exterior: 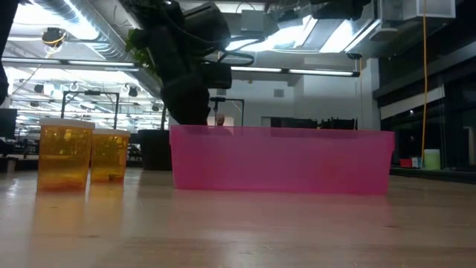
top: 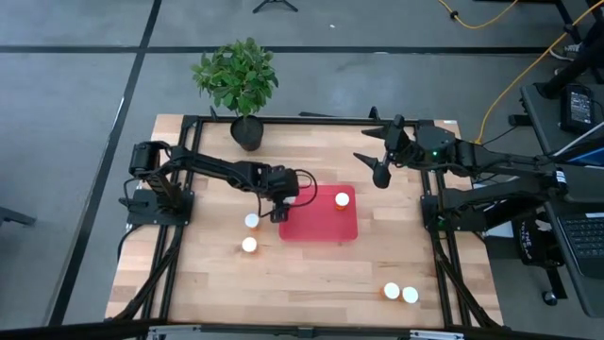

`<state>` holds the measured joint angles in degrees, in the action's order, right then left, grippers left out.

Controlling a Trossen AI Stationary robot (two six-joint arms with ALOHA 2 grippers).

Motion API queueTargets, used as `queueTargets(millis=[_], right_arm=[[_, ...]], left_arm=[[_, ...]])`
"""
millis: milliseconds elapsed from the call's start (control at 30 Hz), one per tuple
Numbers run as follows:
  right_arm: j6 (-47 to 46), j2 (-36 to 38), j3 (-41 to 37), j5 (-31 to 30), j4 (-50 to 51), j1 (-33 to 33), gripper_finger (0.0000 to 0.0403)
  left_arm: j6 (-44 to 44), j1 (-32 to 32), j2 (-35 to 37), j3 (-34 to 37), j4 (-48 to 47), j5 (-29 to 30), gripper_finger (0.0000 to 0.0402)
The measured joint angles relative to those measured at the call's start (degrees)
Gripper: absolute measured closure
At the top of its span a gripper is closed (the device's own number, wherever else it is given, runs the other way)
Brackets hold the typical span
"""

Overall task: Pick and place pill bottles into a basket
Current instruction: Put the orange pill bottle into the red bin

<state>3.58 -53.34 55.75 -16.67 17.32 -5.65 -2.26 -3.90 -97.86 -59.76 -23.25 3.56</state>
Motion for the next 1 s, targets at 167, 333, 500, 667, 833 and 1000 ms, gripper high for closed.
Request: queueTargets(millis=[167, 333, 500, 667, 833, 1000], right_arm=[[1.37, 0.00, 0.00, -0.02, 0.30, 0.00, 0.0080], [1.43, -0.46, -0.02, 1.36, 3.13, -0.02, 0.0080], [-1.98, -1.06, -0.04, 4.47, 10.57, 0.67, 0.0080], [-8.37, -1.75, 0.61, 4.35, 22.38, 5.81, 0.0080], [-9.89, -2.91, 3.35, 4.31, 32.46, 12.46, 0.0080], [-4.99, -2.81, 4.17, 1.56, 33.38, 16.04, 0.0080]], left_arm=[[1.30, -0.31, 0.00, -3.55, -2.14, 0.97, 0.0070], [8.56, -0.92, 1.60, -14.01, -11.34, 8.83, 0.0019], [10.59, -1.26, 4.48, -26.87, -22.02, 20.16, 0.0004], [1.95, -1.22, 11.68, -33.05, -27.97, 26.42, 0.0006], [-10.91, 0.37, 19.95, -29.50, -35.30, 27.34, 0.0005], [-21.33, 8.24, 25.16, -21.64, -41.52, 29.70, 0.0007]])
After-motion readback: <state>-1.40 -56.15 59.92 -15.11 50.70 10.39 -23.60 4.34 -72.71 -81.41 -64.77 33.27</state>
